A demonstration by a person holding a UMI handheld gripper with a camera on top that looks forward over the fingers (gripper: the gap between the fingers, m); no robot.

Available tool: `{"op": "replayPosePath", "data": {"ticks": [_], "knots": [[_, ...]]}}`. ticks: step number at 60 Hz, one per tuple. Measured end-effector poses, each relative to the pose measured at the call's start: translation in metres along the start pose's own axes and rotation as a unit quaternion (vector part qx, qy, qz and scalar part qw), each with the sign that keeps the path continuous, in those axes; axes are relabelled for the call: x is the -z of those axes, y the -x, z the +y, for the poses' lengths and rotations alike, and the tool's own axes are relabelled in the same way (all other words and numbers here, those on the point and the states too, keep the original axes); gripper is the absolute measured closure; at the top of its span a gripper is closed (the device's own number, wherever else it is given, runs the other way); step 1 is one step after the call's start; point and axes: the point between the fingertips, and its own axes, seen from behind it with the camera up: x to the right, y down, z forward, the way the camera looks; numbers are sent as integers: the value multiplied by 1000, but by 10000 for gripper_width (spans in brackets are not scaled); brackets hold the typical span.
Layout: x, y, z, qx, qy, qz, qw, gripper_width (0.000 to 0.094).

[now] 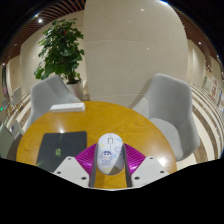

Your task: Arrange mouse

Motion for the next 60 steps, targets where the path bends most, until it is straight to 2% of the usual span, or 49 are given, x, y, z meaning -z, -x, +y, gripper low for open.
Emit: {"op": "replayPosePath", "data": {"ticks": [5, 11, 22, 26, 29, 35, 40, 46, 48, 51, 60], "knots": [[-8, 44, -28, 4, -14, -18, 1000, 505], [-28, 108, -34, 18, -9, -37, 999, 506], [-73, 197, 30, 36, 55, -48, 997, 509], [-88, 210, 53, 40, 75, -36, 996, 507], [-92, 213, 64, 41, 80, -27, 996, 505], [-92, 212, 60, 59, 63, -6, 996, 498], [-92, 212, 63, 52, 69, -1, 996, 419], [-80, 202, 60, 38, 82, 22, 996, 46], [-71, 201, 56, 26, 85, 23, 996, 95], [-54, 200, 49, 5, 87, 21, 996, 68], [31, 192, 39, -20, 91, 22, 995, 73]]}}
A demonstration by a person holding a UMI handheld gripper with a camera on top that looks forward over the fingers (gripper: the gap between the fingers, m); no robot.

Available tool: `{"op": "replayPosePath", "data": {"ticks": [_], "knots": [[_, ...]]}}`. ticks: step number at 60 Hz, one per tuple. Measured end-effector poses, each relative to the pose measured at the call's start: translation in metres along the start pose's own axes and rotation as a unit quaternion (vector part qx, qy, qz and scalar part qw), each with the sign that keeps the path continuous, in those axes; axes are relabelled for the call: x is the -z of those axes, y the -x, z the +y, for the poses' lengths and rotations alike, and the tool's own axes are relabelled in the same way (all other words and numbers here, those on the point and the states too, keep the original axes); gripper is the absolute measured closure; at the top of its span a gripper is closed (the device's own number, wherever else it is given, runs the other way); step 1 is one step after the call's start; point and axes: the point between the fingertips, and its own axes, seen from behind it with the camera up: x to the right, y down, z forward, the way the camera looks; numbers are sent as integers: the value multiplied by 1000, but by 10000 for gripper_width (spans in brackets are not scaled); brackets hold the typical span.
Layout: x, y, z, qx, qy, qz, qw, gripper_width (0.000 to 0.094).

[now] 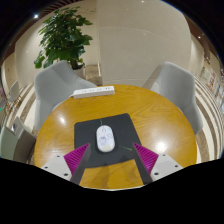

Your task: Arrange mouse

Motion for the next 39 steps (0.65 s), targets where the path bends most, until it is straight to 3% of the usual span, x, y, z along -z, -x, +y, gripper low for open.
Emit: {"op": "replayPosePath", "data": {"ticks": [18, 39], "knots": [[140, -31, 87, 43, 27, -14, 999, 70], [173, -57, 119, 67, 16, -33, 997, 70]]}}
